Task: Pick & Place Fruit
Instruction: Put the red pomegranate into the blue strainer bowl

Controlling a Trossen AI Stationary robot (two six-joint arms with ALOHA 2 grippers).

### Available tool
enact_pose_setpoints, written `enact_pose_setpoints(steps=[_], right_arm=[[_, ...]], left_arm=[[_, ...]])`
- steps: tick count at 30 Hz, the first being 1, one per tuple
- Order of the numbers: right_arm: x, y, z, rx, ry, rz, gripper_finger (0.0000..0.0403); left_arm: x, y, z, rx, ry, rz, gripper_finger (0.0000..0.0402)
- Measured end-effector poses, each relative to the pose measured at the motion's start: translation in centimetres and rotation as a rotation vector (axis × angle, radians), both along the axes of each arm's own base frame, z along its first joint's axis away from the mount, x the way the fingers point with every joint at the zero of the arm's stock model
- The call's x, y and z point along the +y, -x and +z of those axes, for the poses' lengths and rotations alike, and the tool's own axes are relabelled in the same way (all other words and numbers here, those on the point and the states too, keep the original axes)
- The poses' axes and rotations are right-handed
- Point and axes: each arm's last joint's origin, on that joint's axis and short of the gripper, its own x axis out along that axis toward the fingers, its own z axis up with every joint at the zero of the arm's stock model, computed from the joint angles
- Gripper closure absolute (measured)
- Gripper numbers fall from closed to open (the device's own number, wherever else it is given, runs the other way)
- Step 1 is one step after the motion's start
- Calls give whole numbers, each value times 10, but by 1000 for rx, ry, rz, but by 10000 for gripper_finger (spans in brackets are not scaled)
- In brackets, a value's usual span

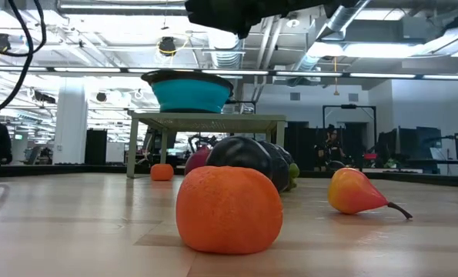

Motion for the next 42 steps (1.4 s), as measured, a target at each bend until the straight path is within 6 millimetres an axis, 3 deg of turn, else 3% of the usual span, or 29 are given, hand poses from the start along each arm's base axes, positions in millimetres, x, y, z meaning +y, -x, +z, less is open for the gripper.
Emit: enact_pose_setpoints(steps=[10, 22, 30, 36, 42], right_arm=[[-4, 0, 1, -6, -9, -12, 237], [-3, -1, 1, -10, -52, -19, 241], [3, 0, 0, 2, -51, -4, 244], [5, 0, 0, 3, -44, 3, 244], [5, 0, 0, 3, -43, 3, 244]], left_arm=[[-22, 8, 22, -55, 58, -107, 65], [-46, 24, 32, -99, 134, 164, 74], [-57, 18, 12, -113, 257, 234, 88], [-63, 15, -7, -66, 245, 266, 96], [-57, -2, -14, -224, 160, 358, 96]])
